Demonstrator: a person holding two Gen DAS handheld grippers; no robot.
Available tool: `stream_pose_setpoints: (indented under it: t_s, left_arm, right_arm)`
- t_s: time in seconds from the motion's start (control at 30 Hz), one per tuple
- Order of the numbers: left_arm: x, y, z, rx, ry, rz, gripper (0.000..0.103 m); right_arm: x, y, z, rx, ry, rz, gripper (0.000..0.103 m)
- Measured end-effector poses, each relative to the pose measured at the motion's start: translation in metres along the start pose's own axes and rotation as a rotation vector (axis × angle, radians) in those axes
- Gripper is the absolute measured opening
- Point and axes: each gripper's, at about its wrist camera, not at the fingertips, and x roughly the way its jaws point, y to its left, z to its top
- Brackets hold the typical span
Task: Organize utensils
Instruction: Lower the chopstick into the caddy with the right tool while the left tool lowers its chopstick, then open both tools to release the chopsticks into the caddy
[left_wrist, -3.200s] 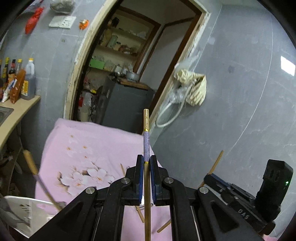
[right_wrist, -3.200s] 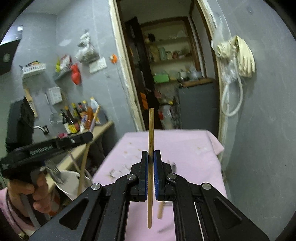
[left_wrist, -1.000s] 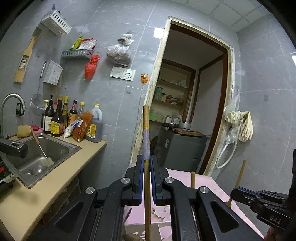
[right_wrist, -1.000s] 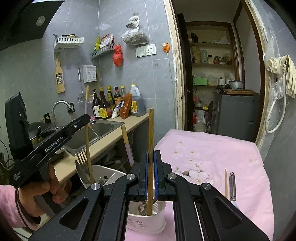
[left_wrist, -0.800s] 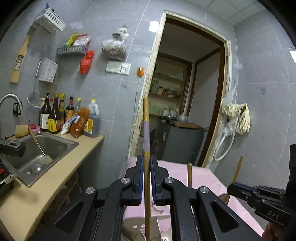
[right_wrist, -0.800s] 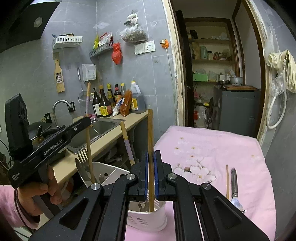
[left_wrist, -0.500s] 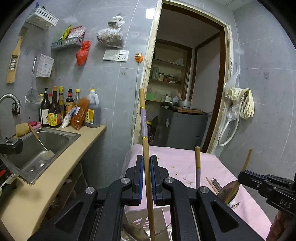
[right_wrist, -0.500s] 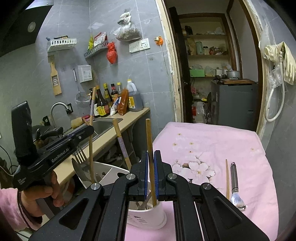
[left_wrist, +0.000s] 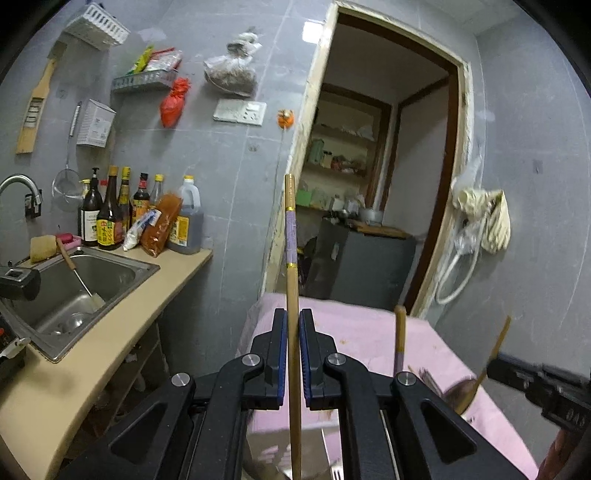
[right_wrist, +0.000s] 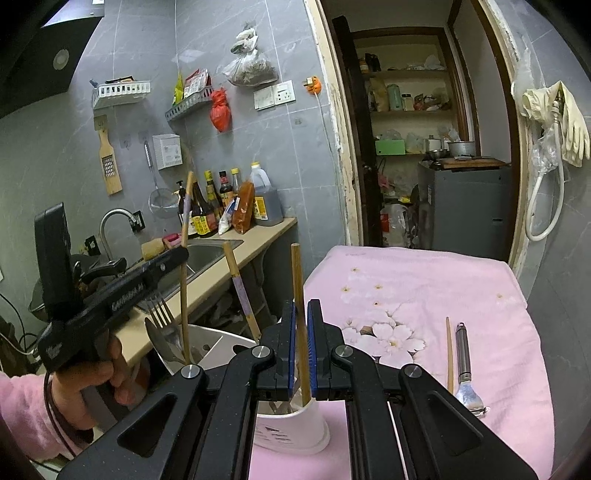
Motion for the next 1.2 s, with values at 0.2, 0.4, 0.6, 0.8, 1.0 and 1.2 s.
stream_pose_setpoints:
  t_s: [0.2, 0.4, 0.6, 0.8, 1.0, 1.2]
  left_arm:
    - [0.005, 0.004, 0.008, -0.045, -0.07, 0.025, 0.007]
    - [0.004, -0.001, -0.005, -0.044, -0.064, 0.053, 0.007]
    - [-0.009, -0.007, -0.017, 0.01, -0.106, 0.102, 0.007]
    - [-0.019, -0.016, -0.026, 0.059, -0.086, 0.093, 0.007]
    - [-0.03, -0.023, -0.038, 0.116, -0.06, 0.092, 0.007]
    - [-0.024, -0.027, -0.042, 0.172, 0.001, 0.088, 0.007]
  right_arm:
    - [-0.003, 0.001, -0.005, 0.009, -0.007, -0.002, 0.006]
    - [-0.009, 0.002, -0.011, 0.008, -0.006, 0.001, 0.006]
    - [-0.018, 0.0, -0.01, 0.026, -0.018, -0.002, 0.021]
    - [-0.028, -0.003, -0.013, 0.03, -0.026, -0.012, 0.035]
    - [-0.038, -0.01, -0.014, 0.044, -0.036, -0.023, 0.035]
    - [-0.04, -0.013, -0.015, 0.048, -0.04, -0.021, 0.036]
